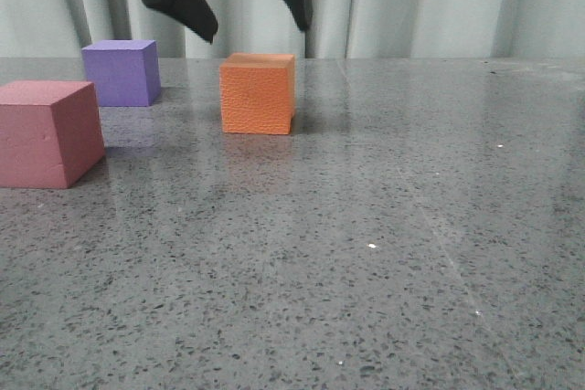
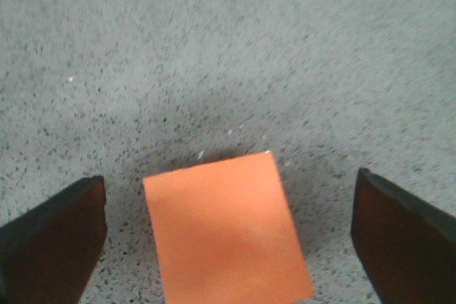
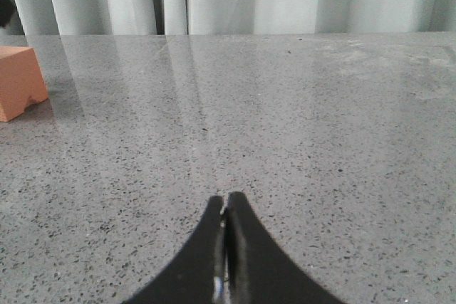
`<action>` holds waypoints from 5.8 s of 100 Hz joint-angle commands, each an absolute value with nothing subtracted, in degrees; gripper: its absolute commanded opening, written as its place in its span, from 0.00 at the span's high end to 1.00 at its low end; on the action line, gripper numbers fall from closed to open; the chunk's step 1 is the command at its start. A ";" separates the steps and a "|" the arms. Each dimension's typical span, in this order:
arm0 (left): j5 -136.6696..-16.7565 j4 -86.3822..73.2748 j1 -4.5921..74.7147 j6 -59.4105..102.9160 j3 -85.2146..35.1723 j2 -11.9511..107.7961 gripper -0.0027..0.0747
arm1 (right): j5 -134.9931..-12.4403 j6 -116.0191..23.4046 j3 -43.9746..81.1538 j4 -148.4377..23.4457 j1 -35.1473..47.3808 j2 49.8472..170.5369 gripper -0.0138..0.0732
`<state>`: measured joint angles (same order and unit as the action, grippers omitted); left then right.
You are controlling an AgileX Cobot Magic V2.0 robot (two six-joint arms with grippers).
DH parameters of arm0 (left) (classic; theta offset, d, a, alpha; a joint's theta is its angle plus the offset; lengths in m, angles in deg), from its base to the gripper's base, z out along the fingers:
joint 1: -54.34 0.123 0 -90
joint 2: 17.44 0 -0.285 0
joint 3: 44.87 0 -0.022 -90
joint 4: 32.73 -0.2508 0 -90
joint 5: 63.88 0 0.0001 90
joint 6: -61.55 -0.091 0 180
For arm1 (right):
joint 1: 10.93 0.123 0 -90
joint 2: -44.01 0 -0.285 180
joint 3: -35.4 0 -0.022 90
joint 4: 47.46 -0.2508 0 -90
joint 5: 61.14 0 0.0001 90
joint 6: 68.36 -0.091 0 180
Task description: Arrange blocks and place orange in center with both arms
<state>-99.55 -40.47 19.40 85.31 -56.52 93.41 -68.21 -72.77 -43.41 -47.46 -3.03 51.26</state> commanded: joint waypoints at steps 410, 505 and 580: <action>-88.42 -49.96 34.82 82.94 -4.77 20.88 0.94 | -63.14 -72.34 -42.61 -47.46 -3.30 50.05 0.98; -90.07 -50.17 34.82 82.94 4.28 12.68 0.99 | -63.14 -72.34 -42.61 -47.46 -3.30 50.05 0.98; -71.65 -40.76 45.60 69.03 21.28 0.92 0.99 | -63.14 -72.34 -42.61 -47.46 -3.30 50.05 0.98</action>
